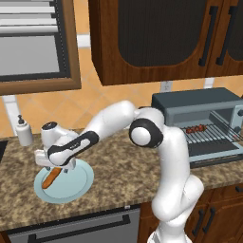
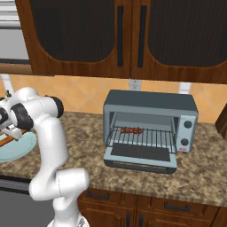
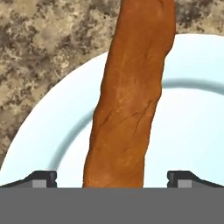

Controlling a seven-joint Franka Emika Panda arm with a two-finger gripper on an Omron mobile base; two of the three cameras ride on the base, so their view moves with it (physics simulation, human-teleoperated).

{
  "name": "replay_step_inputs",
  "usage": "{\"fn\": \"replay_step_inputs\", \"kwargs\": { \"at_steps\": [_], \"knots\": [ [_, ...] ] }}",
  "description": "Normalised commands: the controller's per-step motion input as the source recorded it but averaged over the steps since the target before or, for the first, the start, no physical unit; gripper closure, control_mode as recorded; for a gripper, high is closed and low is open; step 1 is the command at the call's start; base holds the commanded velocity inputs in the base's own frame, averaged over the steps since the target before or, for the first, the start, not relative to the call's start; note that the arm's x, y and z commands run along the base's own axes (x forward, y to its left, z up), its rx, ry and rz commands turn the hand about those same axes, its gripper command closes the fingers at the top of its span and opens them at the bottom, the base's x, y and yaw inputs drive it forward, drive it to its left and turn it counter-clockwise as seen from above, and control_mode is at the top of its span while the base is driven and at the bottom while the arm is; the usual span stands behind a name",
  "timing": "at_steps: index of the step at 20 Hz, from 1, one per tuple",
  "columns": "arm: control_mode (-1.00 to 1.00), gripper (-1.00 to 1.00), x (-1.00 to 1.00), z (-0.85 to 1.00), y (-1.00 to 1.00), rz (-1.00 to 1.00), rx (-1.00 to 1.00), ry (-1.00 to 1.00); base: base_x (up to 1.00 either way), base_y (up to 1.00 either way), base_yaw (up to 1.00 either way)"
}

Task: Pick up the kebab skewer and baguette bread, and place them inside the toaster oven. Close the toaster oven door and start by setting the timer.

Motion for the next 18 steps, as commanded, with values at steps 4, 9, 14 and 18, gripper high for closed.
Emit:
{"fn": "replay_step_inputs", "kwargs": {
  "at_steps": [4, 9, 14, 18],
  "knots": [
    [-1.0, 1.0, 0.0, -0.16, 0.0, -0.01, 0.0, 0.0, 0.0, 0.0, 0.0],
    [-1.0, 1.0, 0.0, -0.02, 0.0, 0.0, 0.0, 0.0, 0.0, 0.0, 0.0],
    [-1.0, 1.0, -0.02, 0.16, -0.13, -0.01, 0.0, 0.0, 0.0, 0.0, 0.0],
    [-1.0, 1.0, -0.37, 0.71, -0.65, -0.08, 0.01, 0.0, 0.0, 0.0, 0.0]
  ]
}}
